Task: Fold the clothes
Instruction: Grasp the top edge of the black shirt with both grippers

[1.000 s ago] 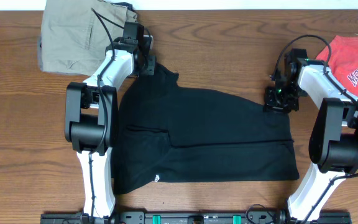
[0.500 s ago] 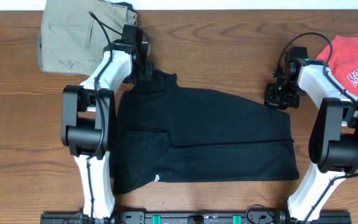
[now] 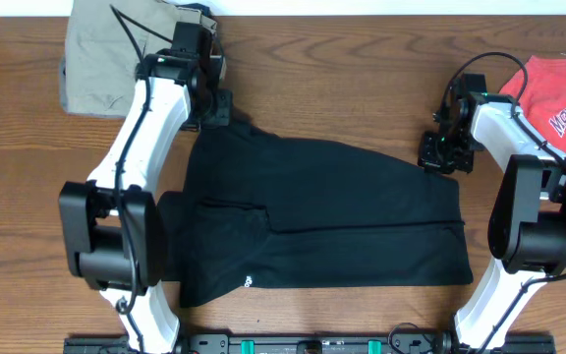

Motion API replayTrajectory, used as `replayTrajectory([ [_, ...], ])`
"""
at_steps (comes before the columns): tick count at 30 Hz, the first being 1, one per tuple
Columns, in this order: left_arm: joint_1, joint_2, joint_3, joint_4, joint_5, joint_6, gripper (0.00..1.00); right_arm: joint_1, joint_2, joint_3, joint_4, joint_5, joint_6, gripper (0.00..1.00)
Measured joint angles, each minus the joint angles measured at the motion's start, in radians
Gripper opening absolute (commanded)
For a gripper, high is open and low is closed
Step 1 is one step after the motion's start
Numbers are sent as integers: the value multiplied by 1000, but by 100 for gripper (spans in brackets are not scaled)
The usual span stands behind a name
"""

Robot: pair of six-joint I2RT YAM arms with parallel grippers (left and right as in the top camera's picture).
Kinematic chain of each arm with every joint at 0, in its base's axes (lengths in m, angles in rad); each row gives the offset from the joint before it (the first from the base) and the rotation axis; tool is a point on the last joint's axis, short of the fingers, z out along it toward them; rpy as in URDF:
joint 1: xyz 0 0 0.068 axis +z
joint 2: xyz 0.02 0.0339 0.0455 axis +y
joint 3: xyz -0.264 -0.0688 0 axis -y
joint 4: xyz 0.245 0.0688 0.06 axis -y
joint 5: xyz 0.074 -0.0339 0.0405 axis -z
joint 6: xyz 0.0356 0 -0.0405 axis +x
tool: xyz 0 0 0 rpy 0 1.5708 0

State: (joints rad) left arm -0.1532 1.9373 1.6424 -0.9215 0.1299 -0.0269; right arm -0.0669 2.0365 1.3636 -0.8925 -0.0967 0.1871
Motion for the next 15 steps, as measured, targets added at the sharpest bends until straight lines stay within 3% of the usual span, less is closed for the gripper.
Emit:
replayTrajectory([
  [10,2,-74,0,-267,-103,-82,6,0,-204,-5,-69,80,11,0],
  [15,2,-107,0,-362,-133,-104,6,0,-211,-6,-105,92,21,1],
])
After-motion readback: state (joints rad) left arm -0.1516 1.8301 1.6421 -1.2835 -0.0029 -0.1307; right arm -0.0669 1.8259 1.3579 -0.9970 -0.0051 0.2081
